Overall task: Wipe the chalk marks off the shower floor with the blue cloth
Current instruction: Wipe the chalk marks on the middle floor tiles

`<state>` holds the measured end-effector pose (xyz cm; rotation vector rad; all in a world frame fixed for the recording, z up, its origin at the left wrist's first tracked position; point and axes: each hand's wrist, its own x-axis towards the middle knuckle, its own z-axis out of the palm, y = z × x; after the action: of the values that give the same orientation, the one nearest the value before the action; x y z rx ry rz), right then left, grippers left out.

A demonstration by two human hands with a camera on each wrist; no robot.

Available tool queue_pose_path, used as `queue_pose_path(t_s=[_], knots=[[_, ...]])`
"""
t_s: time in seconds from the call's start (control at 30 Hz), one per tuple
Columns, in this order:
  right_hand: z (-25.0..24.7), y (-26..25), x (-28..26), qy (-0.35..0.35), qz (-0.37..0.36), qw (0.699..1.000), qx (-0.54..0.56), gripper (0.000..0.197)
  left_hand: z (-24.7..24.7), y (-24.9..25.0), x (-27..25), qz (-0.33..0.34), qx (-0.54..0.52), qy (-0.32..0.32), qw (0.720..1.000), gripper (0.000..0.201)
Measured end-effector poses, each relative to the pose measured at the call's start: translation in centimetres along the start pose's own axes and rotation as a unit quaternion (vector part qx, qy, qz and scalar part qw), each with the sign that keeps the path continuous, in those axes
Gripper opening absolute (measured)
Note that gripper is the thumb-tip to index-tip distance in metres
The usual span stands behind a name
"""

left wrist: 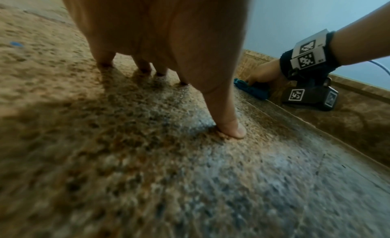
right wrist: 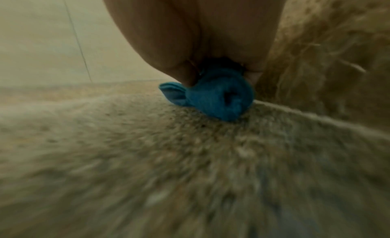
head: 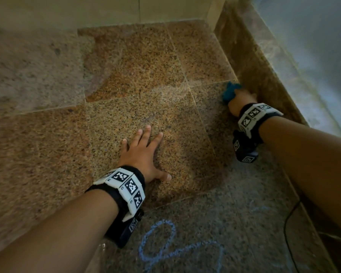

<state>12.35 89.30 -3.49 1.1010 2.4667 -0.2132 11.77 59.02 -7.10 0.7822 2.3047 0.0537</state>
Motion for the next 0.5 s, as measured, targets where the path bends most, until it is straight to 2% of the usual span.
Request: queue_pose_path(t_s=[0.2,0.5], knots=[[1.7,1.8,-2.8,-0.003,0.013,1.000,-0.011,0.043,-0.1,0.1,-0.1,-0.003,0.002,-0.003,1.000,0.125],[5.4,5.2,-7.9,0.017,-0.008,0.997,0.077,0.049,-0.4,0.4,-0.1,-0.006,0.013,-0.008,1.000,0.124]])
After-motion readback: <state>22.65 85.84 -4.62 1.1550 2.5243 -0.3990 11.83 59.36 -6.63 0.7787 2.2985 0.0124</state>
